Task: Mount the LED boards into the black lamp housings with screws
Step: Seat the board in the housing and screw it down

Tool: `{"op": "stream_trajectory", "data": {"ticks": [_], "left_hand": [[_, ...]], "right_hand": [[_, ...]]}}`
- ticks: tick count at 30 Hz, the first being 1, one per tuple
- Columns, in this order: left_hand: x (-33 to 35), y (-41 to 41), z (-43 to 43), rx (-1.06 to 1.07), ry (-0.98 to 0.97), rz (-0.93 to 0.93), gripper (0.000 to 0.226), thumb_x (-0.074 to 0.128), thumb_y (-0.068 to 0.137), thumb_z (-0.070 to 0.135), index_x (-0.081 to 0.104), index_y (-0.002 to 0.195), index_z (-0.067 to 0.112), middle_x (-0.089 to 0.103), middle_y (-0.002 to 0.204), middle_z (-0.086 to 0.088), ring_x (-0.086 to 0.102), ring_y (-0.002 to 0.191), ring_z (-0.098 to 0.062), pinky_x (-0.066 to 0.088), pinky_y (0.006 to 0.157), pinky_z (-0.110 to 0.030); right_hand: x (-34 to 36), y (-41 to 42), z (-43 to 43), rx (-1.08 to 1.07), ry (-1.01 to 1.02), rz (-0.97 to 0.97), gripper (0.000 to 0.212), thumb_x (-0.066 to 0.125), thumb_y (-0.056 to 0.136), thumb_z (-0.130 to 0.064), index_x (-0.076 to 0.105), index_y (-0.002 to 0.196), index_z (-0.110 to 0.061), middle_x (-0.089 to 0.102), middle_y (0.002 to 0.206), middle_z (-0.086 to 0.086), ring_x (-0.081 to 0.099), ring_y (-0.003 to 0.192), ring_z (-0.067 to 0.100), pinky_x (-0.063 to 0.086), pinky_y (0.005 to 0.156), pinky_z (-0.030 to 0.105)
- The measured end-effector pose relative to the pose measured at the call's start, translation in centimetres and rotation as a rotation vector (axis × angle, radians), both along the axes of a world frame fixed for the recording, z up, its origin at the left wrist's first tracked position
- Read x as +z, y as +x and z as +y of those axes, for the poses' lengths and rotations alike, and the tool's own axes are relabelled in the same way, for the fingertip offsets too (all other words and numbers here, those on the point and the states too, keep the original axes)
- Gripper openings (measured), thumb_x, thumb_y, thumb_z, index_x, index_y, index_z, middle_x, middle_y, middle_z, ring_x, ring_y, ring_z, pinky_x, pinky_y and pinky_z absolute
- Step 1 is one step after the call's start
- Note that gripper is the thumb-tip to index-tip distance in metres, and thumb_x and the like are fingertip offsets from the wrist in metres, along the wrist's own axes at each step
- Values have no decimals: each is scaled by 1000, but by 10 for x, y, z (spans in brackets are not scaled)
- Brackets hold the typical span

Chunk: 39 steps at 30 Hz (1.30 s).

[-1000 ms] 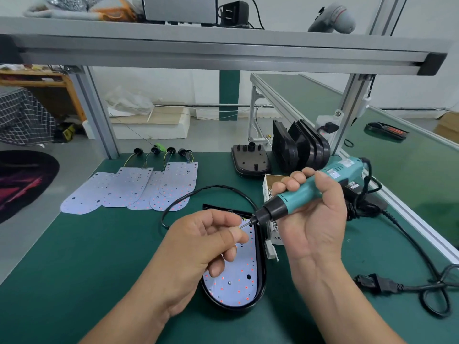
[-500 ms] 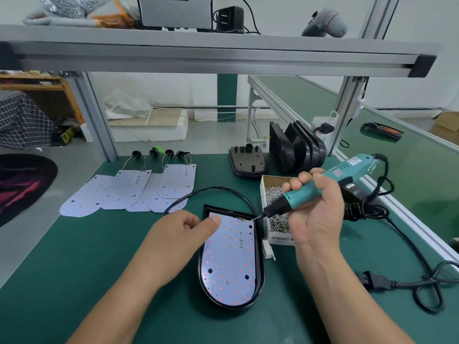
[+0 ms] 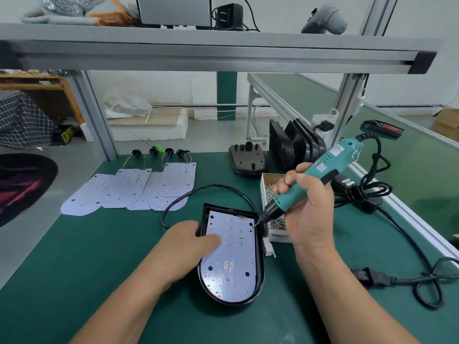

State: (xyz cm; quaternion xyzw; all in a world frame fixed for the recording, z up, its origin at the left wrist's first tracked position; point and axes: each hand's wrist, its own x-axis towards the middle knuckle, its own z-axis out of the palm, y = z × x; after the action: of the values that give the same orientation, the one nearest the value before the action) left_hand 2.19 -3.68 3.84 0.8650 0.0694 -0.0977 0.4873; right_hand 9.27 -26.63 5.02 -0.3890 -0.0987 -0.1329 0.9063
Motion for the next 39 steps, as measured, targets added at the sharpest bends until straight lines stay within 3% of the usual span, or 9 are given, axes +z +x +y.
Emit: {"op": "stream_trajectory", "data": {"ticks": [2,17,25,29,39], "left_hand": [[0,0,0,5,1,3,64,66,68,55,73,105,3,79,103,-13,74,99,-37,56,96,-57],[4,-2,-4,17,9,10,63,65,67,56,72,102,4,79,101,-12,74,99,-36,58,95,-56],[6,-2,-6,11,9,14,54,65,71,50,74,101,7,81,96,-7,77,95,-31,59,96,-55],[6,-3,-7,14,7,13,55,65,70,50,74,101,6,80,96,-8,76,96,-33,59,95,-54],[7,-3,-9,27,12,8,55,64,69,48,73,101,4,79,98,-11,75,96,-35,58,93,-55]], "right_hand": [[0,-1,1,-3,-36,-7,19,65,79,-10,58,96,-14,51,78,9,51,66,24,50,70,36],[0,-10,6,-8,-275,-90,17,61,85,-11,59,101,-15,53,80,9,53,71,26,48,73,39],[4,-15,12,103,-405,-188,32,60,98,-39,58,118,-14,58,91,10,51,80,29,46,79,40],[4,-16,11,114,-426,-189,47,68,98,-53,58,122,-14,57,95,10,51,84,29,47,81,38],[7,-10,16,128,-476,-201,45,67,100,-53,55,116,-13,57,90,8,50,79,29,46,80,33]]}}
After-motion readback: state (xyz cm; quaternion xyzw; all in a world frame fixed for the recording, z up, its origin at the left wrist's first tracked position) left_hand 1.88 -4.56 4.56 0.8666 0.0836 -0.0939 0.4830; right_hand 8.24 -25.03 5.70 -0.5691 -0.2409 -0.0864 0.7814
